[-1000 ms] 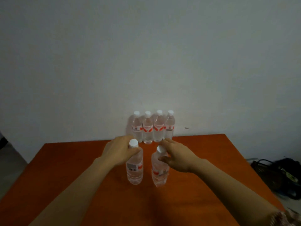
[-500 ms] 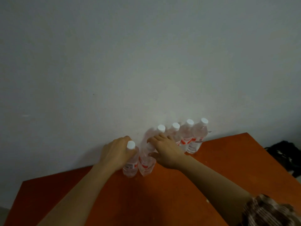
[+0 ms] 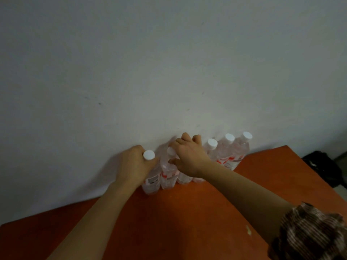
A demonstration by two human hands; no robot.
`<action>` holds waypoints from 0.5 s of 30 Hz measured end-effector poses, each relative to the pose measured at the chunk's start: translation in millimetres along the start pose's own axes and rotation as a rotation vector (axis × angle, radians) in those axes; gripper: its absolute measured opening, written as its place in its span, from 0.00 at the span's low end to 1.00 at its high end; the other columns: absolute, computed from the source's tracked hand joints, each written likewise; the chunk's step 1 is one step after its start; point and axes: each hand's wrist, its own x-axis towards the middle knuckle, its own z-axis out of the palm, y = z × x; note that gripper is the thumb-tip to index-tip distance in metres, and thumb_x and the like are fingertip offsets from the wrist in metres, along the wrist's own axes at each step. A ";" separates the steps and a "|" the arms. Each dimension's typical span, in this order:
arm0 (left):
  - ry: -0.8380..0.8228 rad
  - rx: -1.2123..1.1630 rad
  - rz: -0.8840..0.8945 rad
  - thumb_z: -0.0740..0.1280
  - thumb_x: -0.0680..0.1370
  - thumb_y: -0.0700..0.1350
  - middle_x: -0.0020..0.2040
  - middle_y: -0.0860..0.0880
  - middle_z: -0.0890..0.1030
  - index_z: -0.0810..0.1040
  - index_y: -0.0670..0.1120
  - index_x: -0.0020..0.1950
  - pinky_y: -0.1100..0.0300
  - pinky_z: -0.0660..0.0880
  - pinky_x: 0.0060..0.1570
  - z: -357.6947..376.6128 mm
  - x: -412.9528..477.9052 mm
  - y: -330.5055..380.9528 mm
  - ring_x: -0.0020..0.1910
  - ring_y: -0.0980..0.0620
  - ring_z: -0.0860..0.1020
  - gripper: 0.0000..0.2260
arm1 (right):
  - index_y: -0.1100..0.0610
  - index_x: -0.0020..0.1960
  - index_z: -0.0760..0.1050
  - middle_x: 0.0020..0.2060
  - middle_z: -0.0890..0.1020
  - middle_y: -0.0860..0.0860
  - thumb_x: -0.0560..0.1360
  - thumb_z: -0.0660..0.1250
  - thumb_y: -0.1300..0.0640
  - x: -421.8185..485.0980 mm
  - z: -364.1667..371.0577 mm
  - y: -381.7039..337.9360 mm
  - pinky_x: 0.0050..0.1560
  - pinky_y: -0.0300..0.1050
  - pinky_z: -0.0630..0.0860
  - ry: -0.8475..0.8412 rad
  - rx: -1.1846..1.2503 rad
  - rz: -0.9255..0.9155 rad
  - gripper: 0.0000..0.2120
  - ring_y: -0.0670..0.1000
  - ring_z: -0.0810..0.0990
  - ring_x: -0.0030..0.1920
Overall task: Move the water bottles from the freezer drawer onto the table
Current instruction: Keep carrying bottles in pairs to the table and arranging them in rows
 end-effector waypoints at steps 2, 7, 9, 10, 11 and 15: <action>0.002 0.012 -0.004 0.74 0.69 0.51 0.30 0.50 0.74 0.74 0.45 0.36 0.63 0.59 0.23 1.4 2.2 1.3 0.27 0.58 0.68 0.13 | 0.56 0.62 0.70 0.58 0.76 0.52 0.76 0.63 0.44 0.3 0.4 1.1 0.55 0.53 0.58 0.006 0.001 0.022 0.21 0.54 0.65 0.58; -0.038 0.033 -0.028 0.73 0.70 0.51 0.32 0.50 0.75 0.71 0.46 0.36 0.61 0.58 0.24 -1.2 3.6 3.7 0.29 0.54 0.70 0.14 | 0.56 0.64 0.68 0.61 0.74 0.53 0.76 0.63 0.46 3.4 2.4 -4.2 0.57 0.54 0.60 -0.009 0.019 0.013 0.21 0.55 0.66 0.61; -0.070 0.035 -0.038 0.72 0.71 0.51 0.37 0.46 0.79 0.72 0.46 0.38 0.60 0.61 0.26 -3.2 1.6 5.0 0.33 0.49 0.73 0.12 | 0.56 0.64 0.69 0.62 0.74 0.53 0.76 0.63 0.46 3.9 2.2 -6.8 0.58 0.55 0.61 -0.020 0.027 0.018 0.21 0.55 0.66 0.61; -0.085 0.031 -0.047 0.71 0.72 0.51 0.39 0.45 0.80 0.73 0.46 0.39 0.60 0.62 0.26 -4.1 0.2 5.7 0.35 0.48 0.74 0.11 | 0.56 0.64 0.69 0.62 0.74 0.53 0.76 0.63 0.46 3.8 2.0 -7.3 0.58 0.55 0.61 -0.025 0.034 0.026 0.21 0.55 0.66 0.61; -0.098 0.029 -0.055 0.71 0.72 0.50 0.40 0.45 0.80 0.73 0.46 0.40 0.60 0.62 0.27 -4.8 -1.3 6.6 0.36 0.47 0.74 0.10 | 0.56 0.64 0.69 0.62 0.73 0.53 0.76 0.63 0.46 3.7 1.7 -7.6 0.59 0.55 0.61 -0.027 0.037 0.034 0.21 0.55 0.66 0.62; -0.125 0.043 -0.057 0.69 0.74 0.47 0.47 0.43 0.82 0.76 0.44 0.47 0.59 0.66 0.33 -8.5 -7.2 10.8 0.39 0.47 0.75 0.08 | 0.56 0.68 0.65 0.66 0.71 0.53 0.77 0.63 0.46 -0.4 -1.1 -10.8 0.61 0.55 0.60 -0.035 0.031 0.070 0.24 0.56 0.65 0.64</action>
